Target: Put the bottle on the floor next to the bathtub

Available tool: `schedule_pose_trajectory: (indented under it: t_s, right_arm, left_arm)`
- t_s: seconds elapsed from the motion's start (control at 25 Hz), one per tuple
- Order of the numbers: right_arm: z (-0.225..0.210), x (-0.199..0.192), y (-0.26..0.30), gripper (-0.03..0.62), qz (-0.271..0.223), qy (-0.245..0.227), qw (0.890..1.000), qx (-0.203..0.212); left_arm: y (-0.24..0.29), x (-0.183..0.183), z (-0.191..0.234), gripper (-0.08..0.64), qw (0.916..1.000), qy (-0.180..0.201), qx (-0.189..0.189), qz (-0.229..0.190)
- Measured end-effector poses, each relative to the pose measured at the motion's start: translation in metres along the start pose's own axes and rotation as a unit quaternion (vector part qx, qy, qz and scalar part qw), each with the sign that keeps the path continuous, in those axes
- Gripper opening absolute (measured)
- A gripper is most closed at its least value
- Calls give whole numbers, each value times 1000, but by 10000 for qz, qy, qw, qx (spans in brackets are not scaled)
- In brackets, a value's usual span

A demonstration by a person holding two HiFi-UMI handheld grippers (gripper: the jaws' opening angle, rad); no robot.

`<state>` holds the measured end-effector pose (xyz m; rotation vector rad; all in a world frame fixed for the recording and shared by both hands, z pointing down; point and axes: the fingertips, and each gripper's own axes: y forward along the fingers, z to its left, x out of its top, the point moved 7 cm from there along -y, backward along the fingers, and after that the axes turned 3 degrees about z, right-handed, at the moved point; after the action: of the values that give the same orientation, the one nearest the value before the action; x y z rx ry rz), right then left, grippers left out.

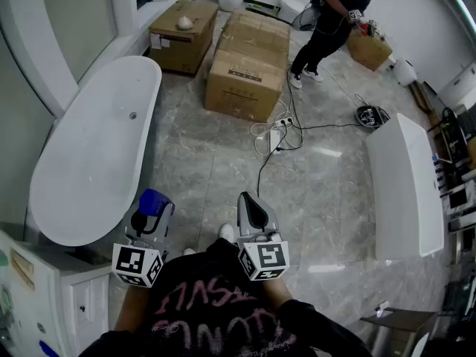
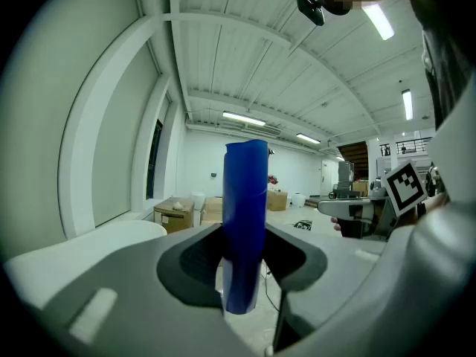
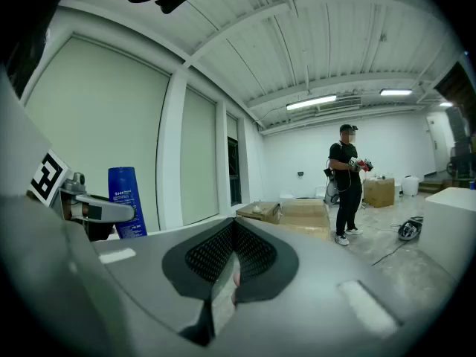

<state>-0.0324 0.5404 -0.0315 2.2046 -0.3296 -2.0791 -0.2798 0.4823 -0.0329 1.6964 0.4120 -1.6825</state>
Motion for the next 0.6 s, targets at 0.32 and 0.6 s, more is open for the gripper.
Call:
schedule_pose_trajectory:
  t_s: [0.32,0.6]
  right_arm:
    - [3,-6,4,23,33,-39,10000,27]
    - [4,-9,7,23,53,9,10000,39]
  left_arm:
    - [2,-1,0,167,10000,56,-26,2]
    - [1,-5,2,167,10000,1,-12,56]
